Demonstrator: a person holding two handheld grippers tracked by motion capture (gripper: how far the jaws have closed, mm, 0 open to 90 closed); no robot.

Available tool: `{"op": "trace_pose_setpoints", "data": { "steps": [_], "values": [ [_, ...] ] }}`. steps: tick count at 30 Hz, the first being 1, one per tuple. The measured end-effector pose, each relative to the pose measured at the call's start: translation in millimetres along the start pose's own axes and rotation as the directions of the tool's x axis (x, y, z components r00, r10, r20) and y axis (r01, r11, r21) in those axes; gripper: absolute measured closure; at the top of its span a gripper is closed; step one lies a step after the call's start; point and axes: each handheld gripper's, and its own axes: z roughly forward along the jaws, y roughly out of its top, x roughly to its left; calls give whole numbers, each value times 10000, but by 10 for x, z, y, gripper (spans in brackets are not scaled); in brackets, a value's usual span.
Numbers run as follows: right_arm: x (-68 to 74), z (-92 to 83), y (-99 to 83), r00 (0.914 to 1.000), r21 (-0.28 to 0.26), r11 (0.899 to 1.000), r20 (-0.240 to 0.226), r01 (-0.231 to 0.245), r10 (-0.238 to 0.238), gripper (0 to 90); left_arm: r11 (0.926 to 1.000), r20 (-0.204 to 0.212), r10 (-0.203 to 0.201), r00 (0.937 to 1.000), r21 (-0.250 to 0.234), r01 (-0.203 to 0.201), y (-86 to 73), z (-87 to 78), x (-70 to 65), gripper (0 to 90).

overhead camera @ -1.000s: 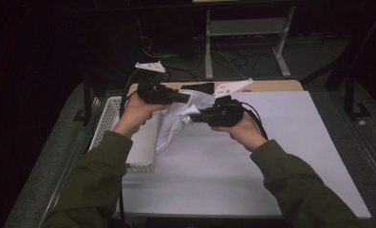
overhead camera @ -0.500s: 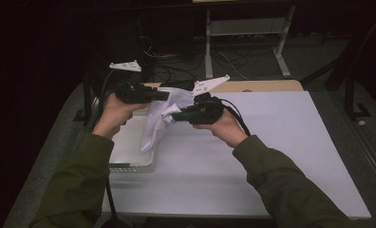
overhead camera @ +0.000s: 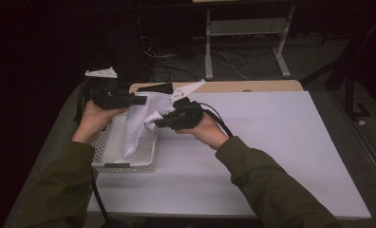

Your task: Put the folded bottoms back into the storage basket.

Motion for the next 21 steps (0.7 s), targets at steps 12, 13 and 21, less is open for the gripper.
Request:
{"op": "trace_pose_setpoints", "data": {
  "steps": [12, 13, 21],
  "values": [
    [124, 327, -19, 9991, 563, 9980, -329, 291, -273, 812, 9988, -724, -440, 9964, 180, 454, -298, -178, 262, 731],
    [136, 362, -23, 9989, 579, 9979, -386, 293, -271, 812, 9987, -787, -434, 9960, 227, 454, -311, -188, 274, 731],
    [189, 563, -50, 9979, 851, 9957, -567, 359, -311, 811, 9976, -1421, -336, 9893, 552, 418, -439, -257, 393, 731]
  ]
}}
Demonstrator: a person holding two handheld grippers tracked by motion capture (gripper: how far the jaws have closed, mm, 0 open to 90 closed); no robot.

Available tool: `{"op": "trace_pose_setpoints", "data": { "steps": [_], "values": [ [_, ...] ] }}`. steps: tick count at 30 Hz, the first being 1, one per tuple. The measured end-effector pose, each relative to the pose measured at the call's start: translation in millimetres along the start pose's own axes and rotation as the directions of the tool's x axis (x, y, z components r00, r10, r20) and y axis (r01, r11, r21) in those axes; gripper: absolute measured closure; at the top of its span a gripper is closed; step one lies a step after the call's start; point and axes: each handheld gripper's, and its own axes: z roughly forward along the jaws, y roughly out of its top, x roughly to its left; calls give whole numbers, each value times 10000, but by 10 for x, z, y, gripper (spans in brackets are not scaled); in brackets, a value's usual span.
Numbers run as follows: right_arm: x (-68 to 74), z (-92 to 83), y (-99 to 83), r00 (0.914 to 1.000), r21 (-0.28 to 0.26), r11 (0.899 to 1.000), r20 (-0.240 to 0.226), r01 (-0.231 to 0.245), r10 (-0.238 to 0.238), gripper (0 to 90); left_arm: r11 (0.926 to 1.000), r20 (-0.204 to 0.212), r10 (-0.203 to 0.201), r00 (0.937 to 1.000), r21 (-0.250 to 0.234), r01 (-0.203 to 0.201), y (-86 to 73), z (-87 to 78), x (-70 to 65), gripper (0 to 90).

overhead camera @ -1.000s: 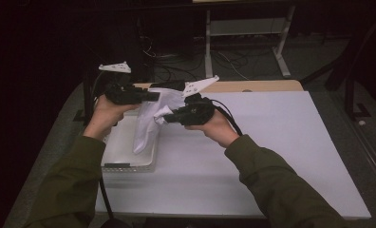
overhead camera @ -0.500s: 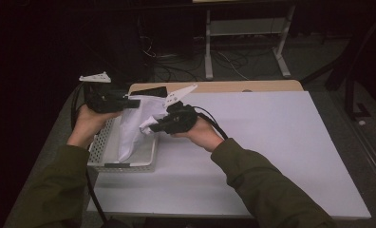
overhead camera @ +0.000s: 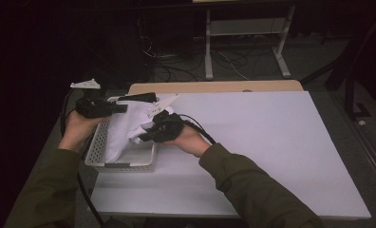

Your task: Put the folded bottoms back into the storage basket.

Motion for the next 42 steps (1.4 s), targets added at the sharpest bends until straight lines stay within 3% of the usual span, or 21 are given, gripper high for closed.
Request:
{"op": "trace_pose_setpoints", "data": {
  "steps": [11, 16, 22, 28, 36, 40, 42],
  "values": [
    [27, 284, -69, 9996, 499, 9987, -284, -46, 60, 807, 9993, -802, 104, 9967, 355, -76, -163, -21, 159, 731],
    [37, 357, -117, 9993, 825, 9966, -367, -19, 50, 789, 9991, -831, 61, 9965, 433, -25, -222, 32, 196, 730],
    [58, 338, -195, 9987, 1161, 9932, -505, -22, 81, 735, 9980, -901, 124, 9959, 623, -68, -275, 119, 201, 730],
    [92, 284, -227, 9975, 1154, 9933, -700, 53, 28, 726, 9963, -826, 219, 9963, 846, -149, -288, 221, 194, 730],
    [58, 165, -253, 9986, 958, 9954, -516, -48, 98, 697, 9936, -933, 387, 9949, 1093, -284, -266, 399, 201, 728],
    [28, 110, -273, 9989, 842, 9963, -413, -172, 208, 662, 9897, -1408, 346, 9894, 1421, -144, -258, 506, 248, 722],
    [19, 87, -294, 9991, 820, 9964, -332, -222, 250, 635, 9867, -1922, 295, 9809, 1626, 21, -251, 551, 273, 702]
  ]
}}
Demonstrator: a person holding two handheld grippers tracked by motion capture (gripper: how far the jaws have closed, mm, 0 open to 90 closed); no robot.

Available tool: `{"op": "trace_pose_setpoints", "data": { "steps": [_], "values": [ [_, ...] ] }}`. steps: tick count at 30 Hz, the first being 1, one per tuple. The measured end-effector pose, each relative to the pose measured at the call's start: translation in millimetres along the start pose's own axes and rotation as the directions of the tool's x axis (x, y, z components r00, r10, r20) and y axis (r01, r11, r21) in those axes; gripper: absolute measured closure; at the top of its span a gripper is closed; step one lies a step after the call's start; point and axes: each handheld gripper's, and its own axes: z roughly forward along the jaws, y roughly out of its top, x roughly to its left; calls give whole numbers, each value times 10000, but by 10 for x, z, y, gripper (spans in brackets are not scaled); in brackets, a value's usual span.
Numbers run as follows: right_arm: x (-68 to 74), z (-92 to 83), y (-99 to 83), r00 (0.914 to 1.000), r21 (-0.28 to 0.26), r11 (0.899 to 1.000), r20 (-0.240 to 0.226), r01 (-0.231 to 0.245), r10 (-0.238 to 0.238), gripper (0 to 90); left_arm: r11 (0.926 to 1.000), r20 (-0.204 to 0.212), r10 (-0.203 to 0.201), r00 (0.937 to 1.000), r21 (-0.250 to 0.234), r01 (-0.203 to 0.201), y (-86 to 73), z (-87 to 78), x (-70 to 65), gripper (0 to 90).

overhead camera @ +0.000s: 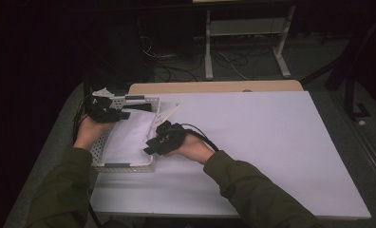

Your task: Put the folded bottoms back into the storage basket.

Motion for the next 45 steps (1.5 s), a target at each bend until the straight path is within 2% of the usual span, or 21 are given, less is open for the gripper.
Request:
{"op": "trace_pose_setpoints", "data": {
  "steps": [2, 3, 5, 8, 12, 16, 23, 24, 34, 41, 45],
  "values": [
    [-14, -23, -29, 9999, -16, 10000, 99, -72, 72, 611, 9999, -607, -145, 9981, -10, 145, 8, 19, 31, 635],
    [-22, -35, -46, 9998, -28, 9999, 160, -152, 153, 607, 9994, -893, -340, 9954, -130, 330, 9, 19, 58, 594],
    [-52, -60, -79, 9994, -60, 9996, 211, -258, 260, 597, 9979, -1235, -601, 9905, -300, 568, 9, 1, 100, 516],
    [-82, -112, -122, 9987, -226, 9990, 313, -384, 391, 585, 9934, -1545, -1002, 9829, -707, 902, -5, -73, 169, 460],
    [-129, -184, -179, 9972, -329, 9981, 525, -522, 539, 542, 9882, -1631, -1359, 9772, -933, 1218, -30, -146, 210, 395],
    [-172, -250, -230, 9948, -477, 9967, 745, -663, 697, 486, 9840, -1311, -1546, 9792, -1089, 1407, -49, -205, 194, 368],
    [-274, -374, -357, 9864, -502, 9940, 1283, -967, 1025, 406, 9728, -155, -1816, 9832, -1491, 1773, -83, -315, 76, 332],
    [-293, -400, -382, 9846, -528, 9933, 1363, -1029, 1093, 399, 9723, -92, -1808, 9835, -1524, 1773, -84, -323, 53, 328],
    [-396, -600, -542, 9747, -797, 9904, 1845, -1132, 1263, 358, 9802, 626, -1136, 9916, -1557, 1221, -15, -401, -304, 239],
    [-457, -693, -625, 9703, -869, 9894, 2026, -1167, 1322, 338, 9814, 1025, -804, 9915, -1658, 967, 22, -356, -532, 180],
    [-505, -765, -688, 9719, -956, 9897, 2005, -1062, 1236, 304, 9804, 1326, -601, 9893, -1784, 835, 22, -315, -659, 141]
  ]
}}
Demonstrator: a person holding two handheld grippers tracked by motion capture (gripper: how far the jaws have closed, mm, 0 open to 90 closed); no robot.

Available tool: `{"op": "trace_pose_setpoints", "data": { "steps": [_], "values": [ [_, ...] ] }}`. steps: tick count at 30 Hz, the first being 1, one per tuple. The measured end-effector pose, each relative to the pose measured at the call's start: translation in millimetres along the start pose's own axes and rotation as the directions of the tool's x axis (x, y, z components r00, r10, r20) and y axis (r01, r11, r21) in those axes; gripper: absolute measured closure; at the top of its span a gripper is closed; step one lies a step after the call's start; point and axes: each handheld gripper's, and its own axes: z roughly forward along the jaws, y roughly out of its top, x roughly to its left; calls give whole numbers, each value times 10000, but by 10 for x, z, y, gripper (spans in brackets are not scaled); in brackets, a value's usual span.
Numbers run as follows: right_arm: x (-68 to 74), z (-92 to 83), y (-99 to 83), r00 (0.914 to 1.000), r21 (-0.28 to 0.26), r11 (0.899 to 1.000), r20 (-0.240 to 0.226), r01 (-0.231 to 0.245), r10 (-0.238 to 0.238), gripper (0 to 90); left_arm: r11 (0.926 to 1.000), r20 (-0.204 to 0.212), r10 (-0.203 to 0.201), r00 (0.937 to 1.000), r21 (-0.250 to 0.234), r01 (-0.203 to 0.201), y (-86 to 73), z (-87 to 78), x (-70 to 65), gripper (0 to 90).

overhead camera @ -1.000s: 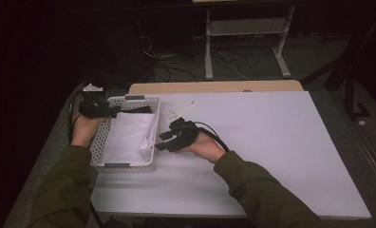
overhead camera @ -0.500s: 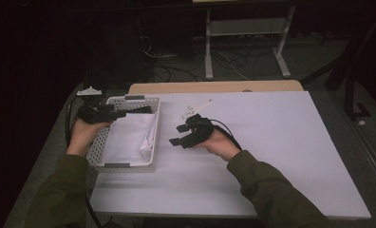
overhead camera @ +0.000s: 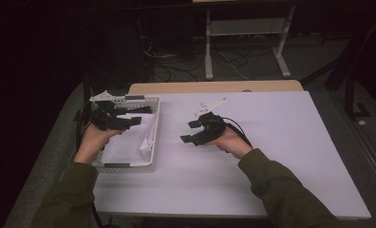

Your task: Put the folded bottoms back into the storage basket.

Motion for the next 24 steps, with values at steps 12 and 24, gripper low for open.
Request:
{"op": "trace_pose_setpoints", "data": {
  "steps": [12, 24],
  "values": [
    [-172, -273, -234, 9993, -106, 9999, 384, -1, 5, 198, 9992, 687, 342, 9970, -213, -328, -114, 146, -340, 37],
    [-116, -640, -482, 9919, -74, 10000, 1267, -17, 27, 137, 9974, 1421, 723, 9872, -183, -704, -254, 196, -707, 0]
  ]
}}
